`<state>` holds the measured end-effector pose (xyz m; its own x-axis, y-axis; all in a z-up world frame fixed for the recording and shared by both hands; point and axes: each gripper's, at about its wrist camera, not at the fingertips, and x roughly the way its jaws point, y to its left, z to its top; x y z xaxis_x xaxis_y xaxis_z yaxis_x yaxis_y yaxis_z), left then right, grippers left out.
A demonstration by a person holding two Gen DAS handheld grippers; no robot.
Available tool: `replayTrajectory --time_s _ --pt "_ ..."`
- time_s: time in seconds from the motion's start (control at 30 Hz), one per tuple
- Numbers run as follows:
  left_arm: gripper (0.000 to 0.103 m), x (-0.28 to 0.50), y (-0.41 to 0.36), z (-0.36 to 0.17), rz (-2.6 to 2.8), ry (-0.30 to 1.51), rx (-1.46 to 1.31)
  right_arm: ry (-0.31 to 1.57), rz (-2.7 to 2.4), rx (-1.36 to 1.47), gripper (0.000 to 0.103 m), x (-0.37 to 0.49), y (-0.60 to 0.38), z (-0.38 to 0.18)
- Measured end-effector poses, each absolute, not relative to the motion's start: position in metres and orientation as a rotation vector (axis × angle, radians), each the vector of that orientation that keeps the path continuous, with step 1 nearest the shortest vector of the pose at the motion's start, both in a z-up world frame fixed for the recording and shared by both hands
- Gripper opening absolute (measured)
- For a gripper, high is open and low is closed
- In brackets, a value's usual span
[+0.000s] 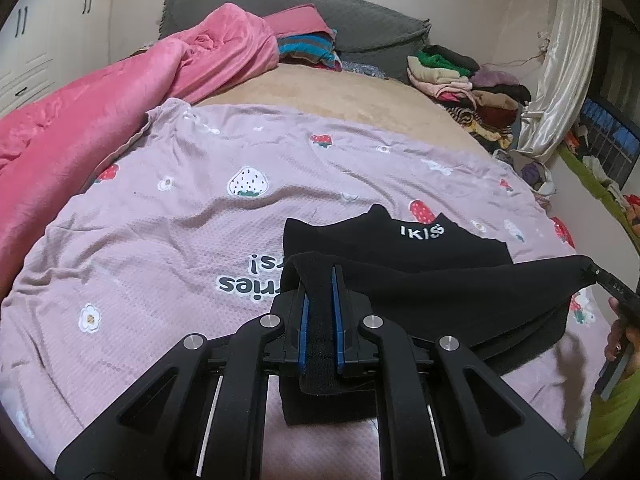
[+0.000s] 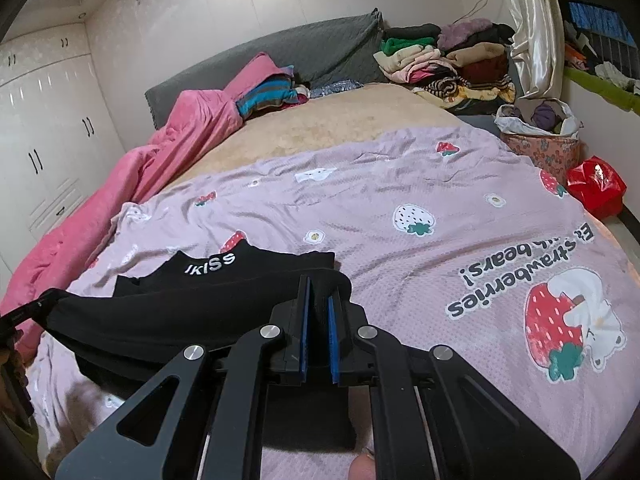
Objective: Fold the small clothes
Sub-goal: 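Lift the held hem with both grippers and fold it toward the collar, then lay the hem near the collar and open both grippers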
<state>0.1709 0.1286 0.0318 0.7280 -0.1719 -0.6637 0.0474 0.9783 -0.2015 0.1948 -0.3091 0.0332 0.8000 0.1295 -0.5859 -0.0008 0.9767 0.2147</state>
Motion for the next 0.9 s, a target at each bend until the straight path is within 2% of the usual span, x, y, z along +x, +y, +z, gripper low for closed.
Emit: replayTrajectory --time_s 0.2,0.3,0.33,0.37,0.4,0.7,0.8,0.9 --pt "0.006 0.183 0.130 0.024 -0.099 0.750 -0.179 0.670 0.053 0.192 0.007 0.214 -0.306 0.022" --pt "0.019 0.186 0.131 0.021 -0.061 0.738 -0.181 0.671 0.035 0.176 0.013 0.220 -0.304 0.018" --pt "0.019 0.186 0.133 0.021 -0.056 0.737 -0.190 0.670 0.020 0.162 0.022 0.219 -0.303 0.017" --pt "0.021 0.185 0.135 0.020 -0.062 0.736 -0.209 0.662 0.007 0.152 0.039 0.218 -0.302 0.017" --pt "0.023 0.183 0.134 0.020 -0.065 0.737 -0.211 0.649 0.000 0.144 0.044 0.215 -0.302 0.017" --pt "0.044 0.157 0.114 0.019 -0.108 0.713 -0.156 0.608 0.036 0.061 0.044 0.180 -0.290 0.023" --pt "0.046 0.149 0.100 0.017 -0.129 0.715 -0.114 0.610 0.064 0.036 0.044 0.170 -0.282 0.023" --pt "0.049 0.144 0.088 0.013 -0.160 0.726 -0.095 0.624 0.099 0.024 0.039 0.163 -0.272 0.021"
